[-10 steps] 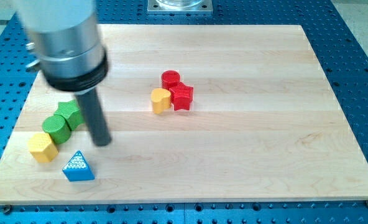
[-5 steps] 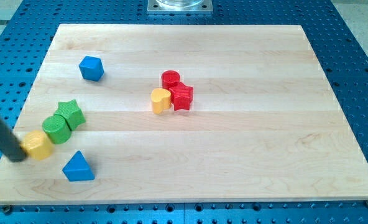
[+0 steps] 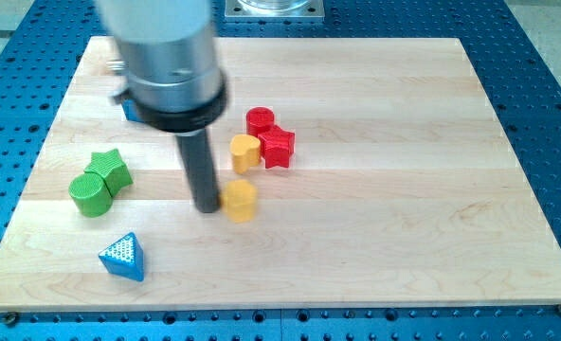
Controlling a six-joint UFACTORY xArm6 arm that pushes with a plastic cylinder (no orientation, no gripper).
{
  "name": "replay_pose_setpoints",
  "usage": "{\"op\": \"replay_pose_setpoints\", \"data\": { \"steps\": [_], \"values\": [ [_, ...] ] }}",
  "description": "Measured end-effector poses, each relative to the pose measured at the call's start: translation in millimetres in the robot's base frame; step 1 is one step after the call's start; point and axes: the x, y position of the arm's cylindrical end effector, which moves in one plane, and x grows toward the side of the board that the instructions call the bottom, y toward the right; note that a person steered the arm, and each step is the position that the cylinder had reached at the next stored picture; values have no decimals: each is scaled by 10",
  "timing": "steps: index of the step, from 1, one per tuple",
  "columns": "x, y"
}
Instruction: Move the yellow blocks closer to the red blocks
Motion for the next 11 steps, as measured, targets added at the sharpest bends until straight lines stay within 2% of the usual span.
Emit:
{"op": "replay_pose_setpoints", "data": {
  "steps": [1, 2, 4, 5, 6, 7, 8, 9, 10, 11],
  "values": [
    [204, -190],
    [381, 201],
    [106, 465],
    [324, 670],
    [133, 904],
    [-66, 678],
    [356, 896],
    [443, 891],
    [-156, 777],
    [-333, 777]
  ]
}}
